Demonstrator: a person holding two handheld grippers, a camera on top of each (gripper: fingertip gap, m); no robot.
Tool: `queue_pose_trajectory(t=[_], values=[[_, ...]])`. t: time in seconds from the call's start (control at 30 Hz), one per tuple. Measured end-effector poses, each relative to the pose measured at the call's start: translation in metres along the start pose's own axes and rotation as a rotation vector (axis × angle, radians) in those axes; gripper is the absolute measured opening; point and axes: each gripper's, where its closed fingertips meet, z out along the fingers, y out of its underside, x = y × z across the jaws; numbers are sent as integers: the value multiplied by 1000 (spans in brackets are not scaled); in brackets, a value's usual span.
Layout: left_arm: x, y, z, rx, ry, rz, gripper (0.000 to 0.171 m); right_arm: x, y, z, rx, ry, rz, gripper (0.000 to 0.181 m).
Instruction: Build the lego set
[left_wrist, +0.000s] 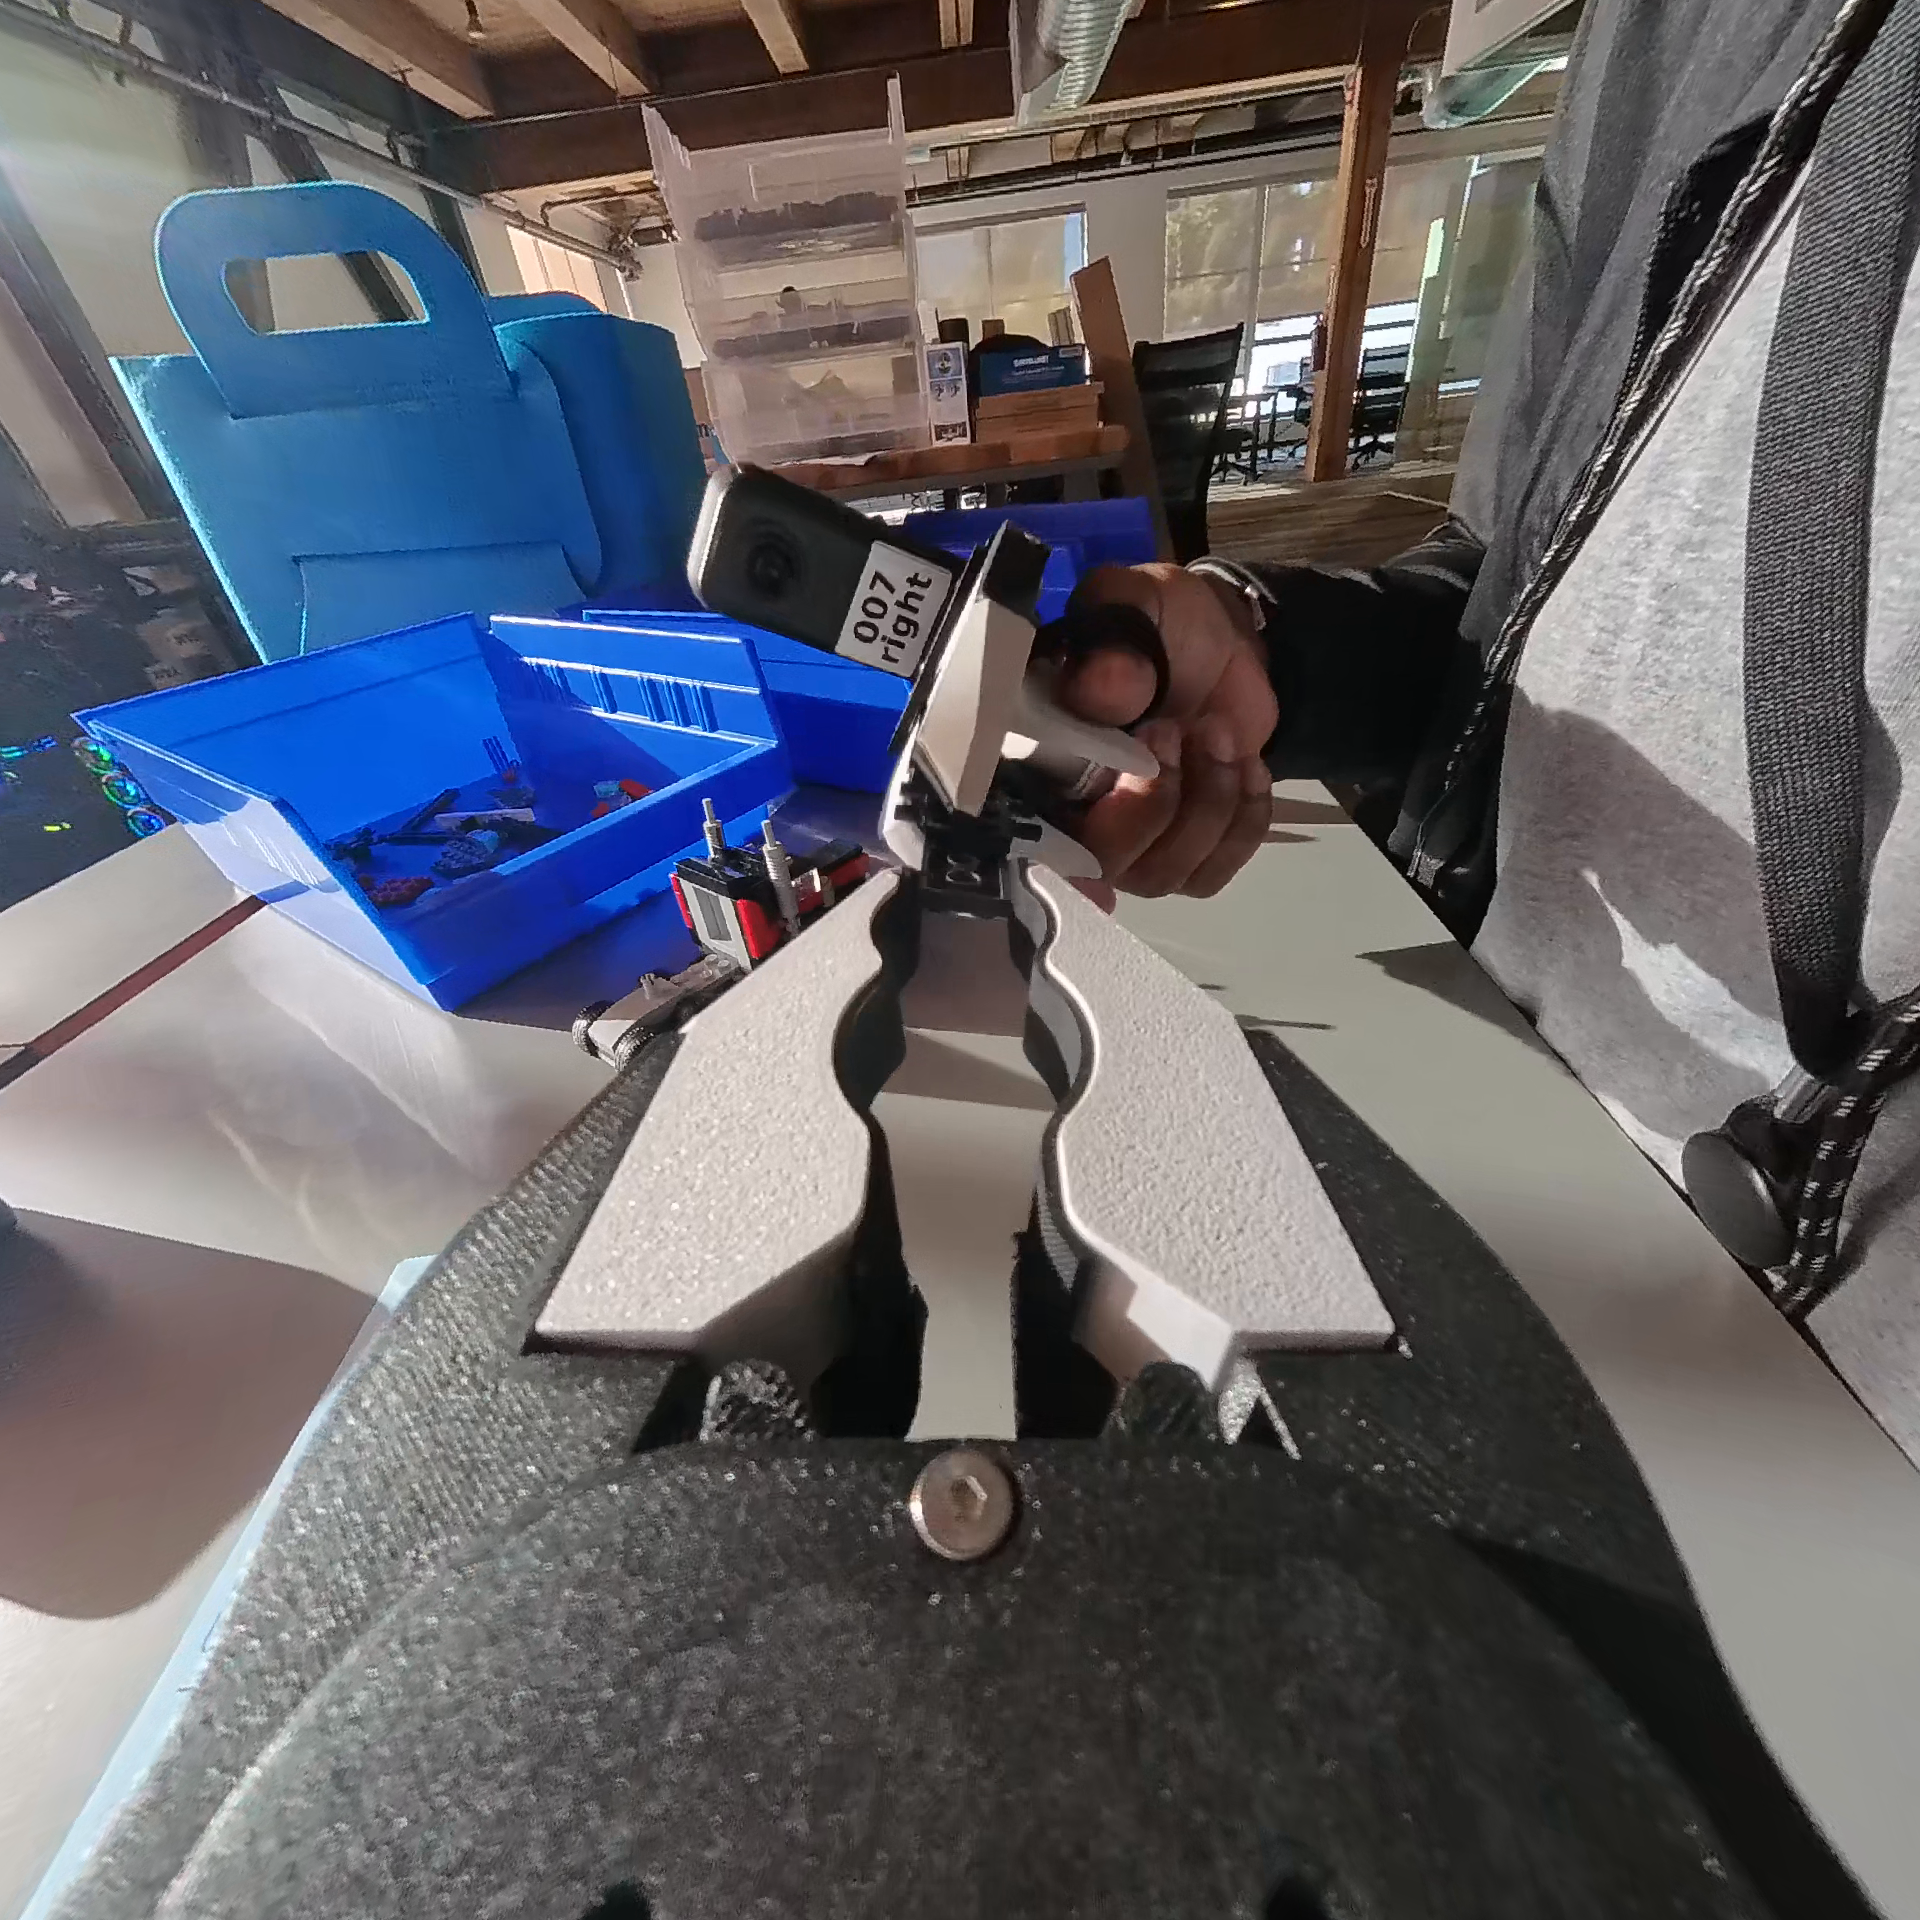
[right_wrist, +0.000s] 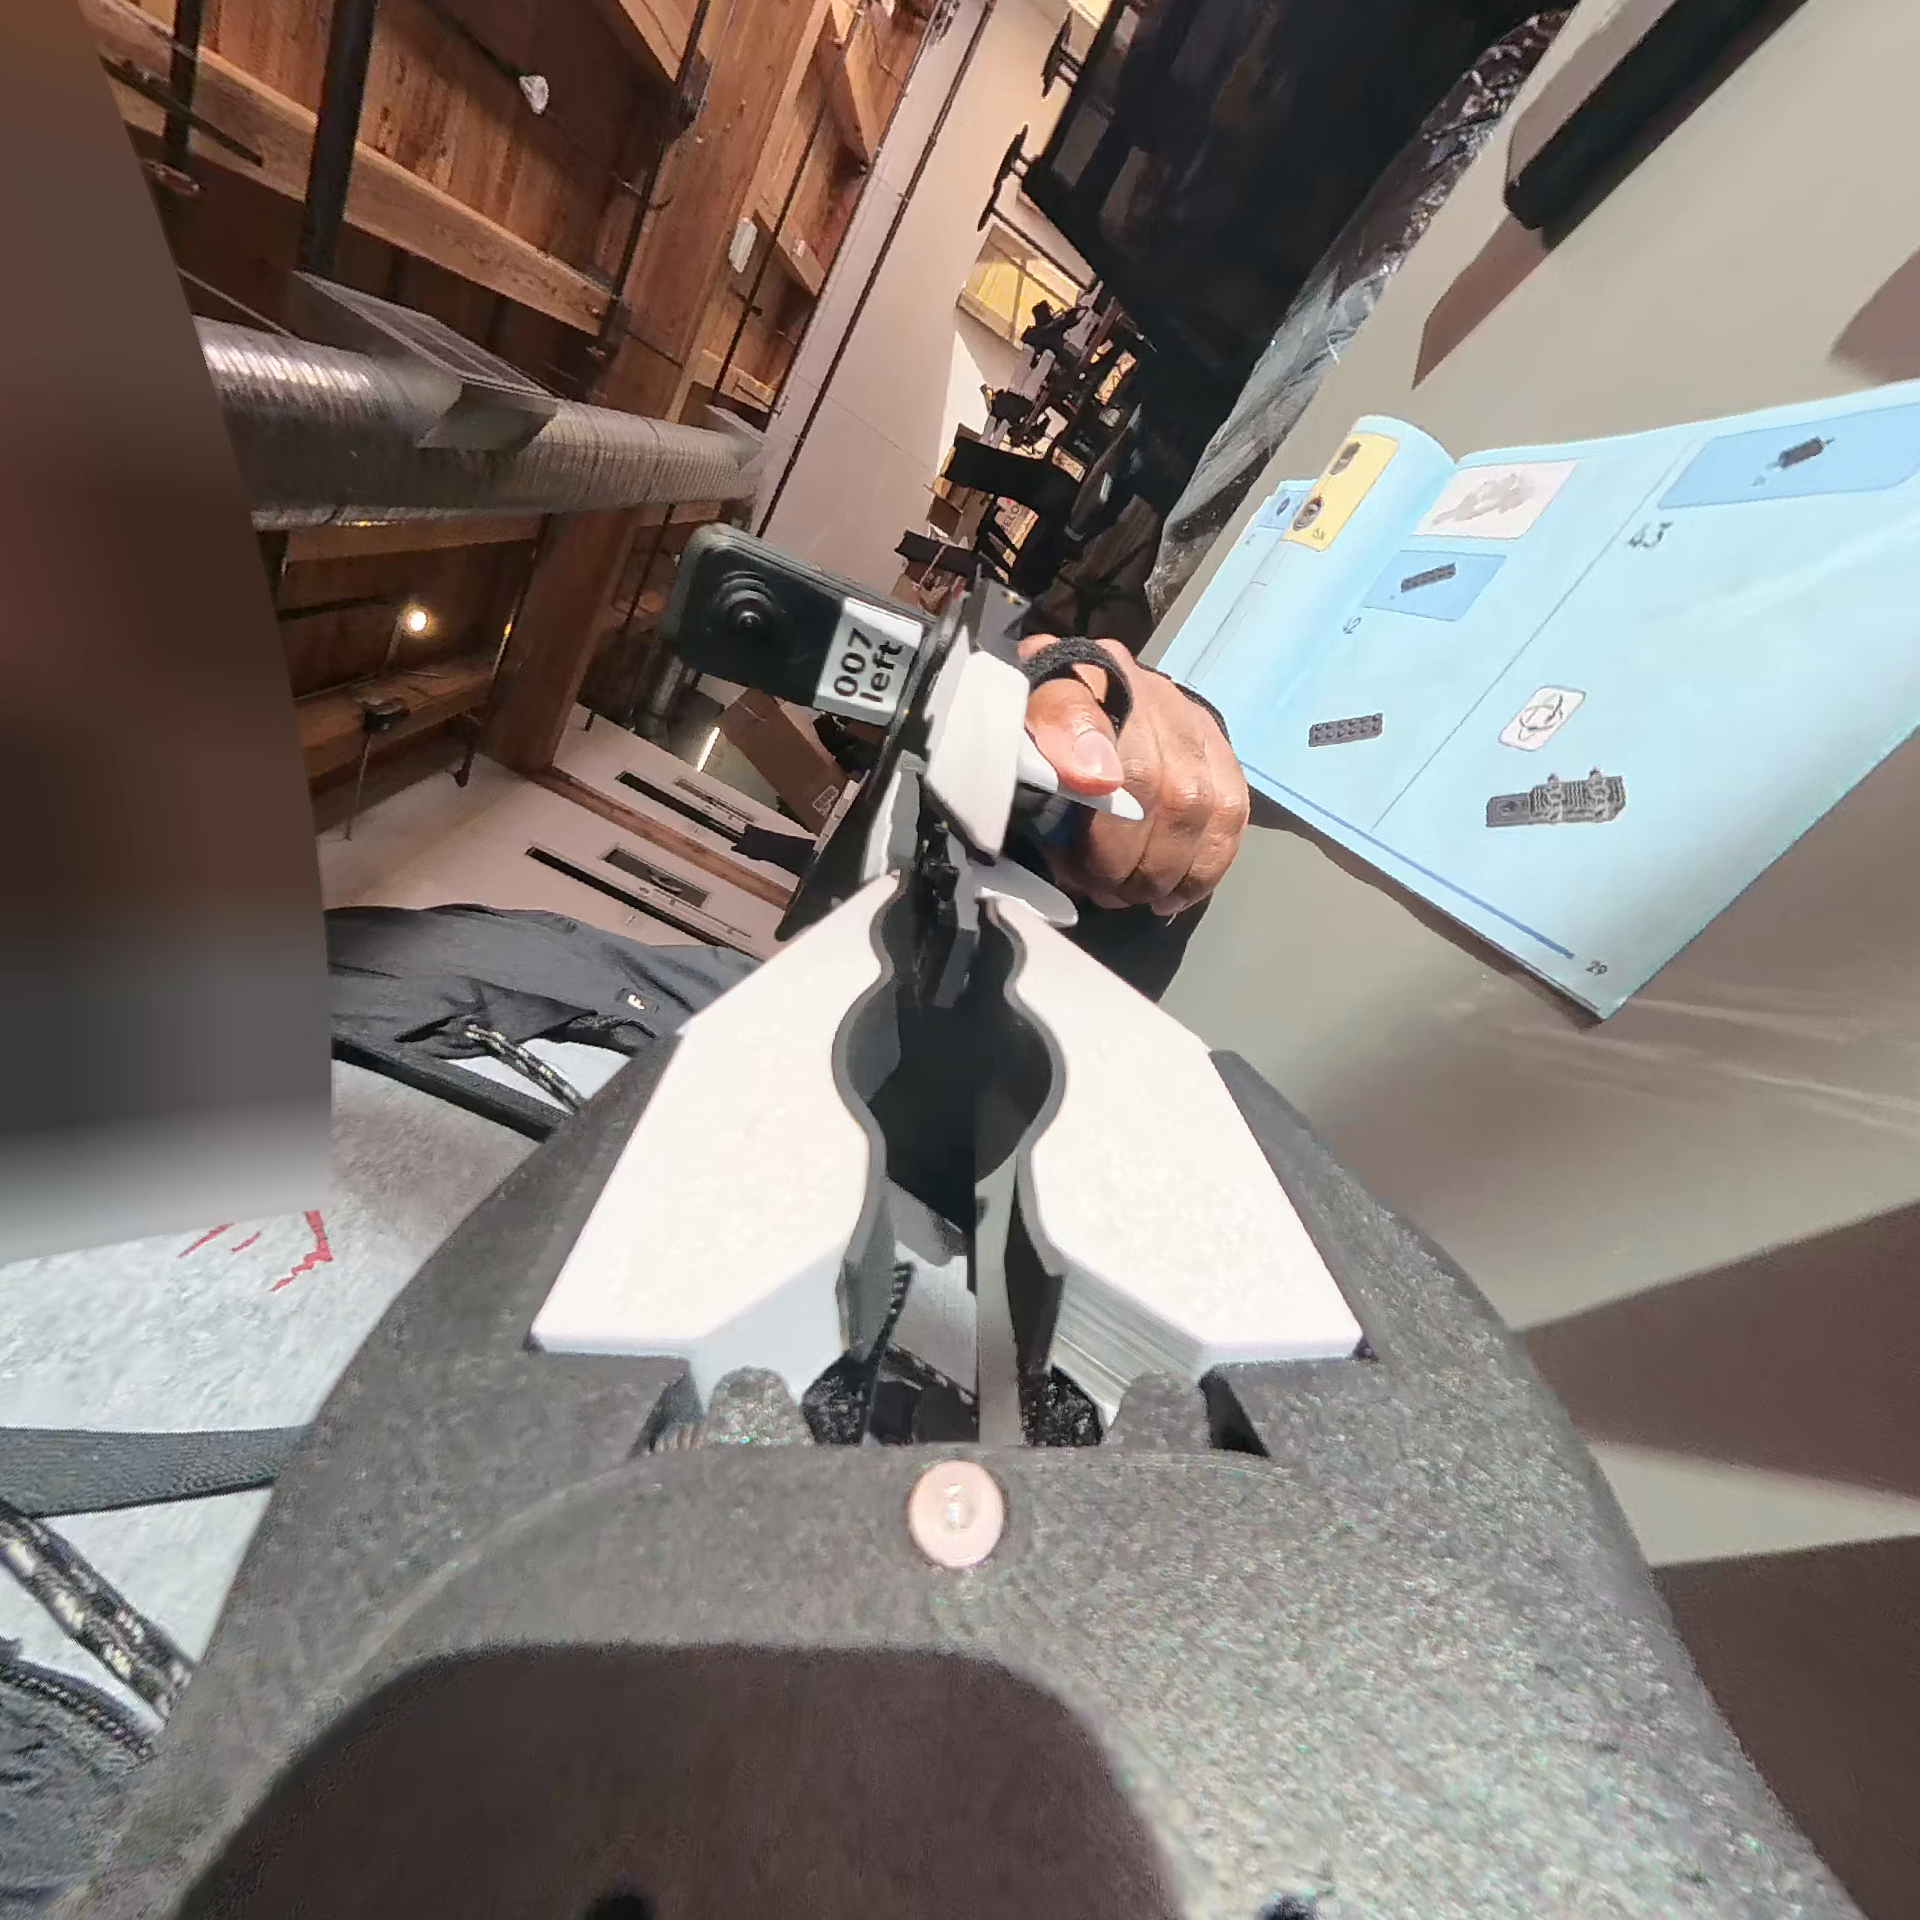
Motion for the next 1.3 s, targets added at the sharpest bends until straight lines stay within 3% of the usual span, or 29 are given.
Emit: queue_pose_trajectory(t=[0.23,0.43,0.73,0.97,1.3], values=[[-1,-1,-1,8,5,-32,17,-5,-3,1,-11,55,-226,9],[1,-2,-1,27,84,-228,34,-8,-5,4,-32,113,-430,10],[-1,-19,-8,141,162,-428,15,-15,-6,8,-48,167,-696,10],[4,-19,-6,129,169,-402,11,-18,-4,11,-69,183,-825,11],[8,-22,-6,148,163,-295,10,-23,0,11,-68,142,-851,11]])
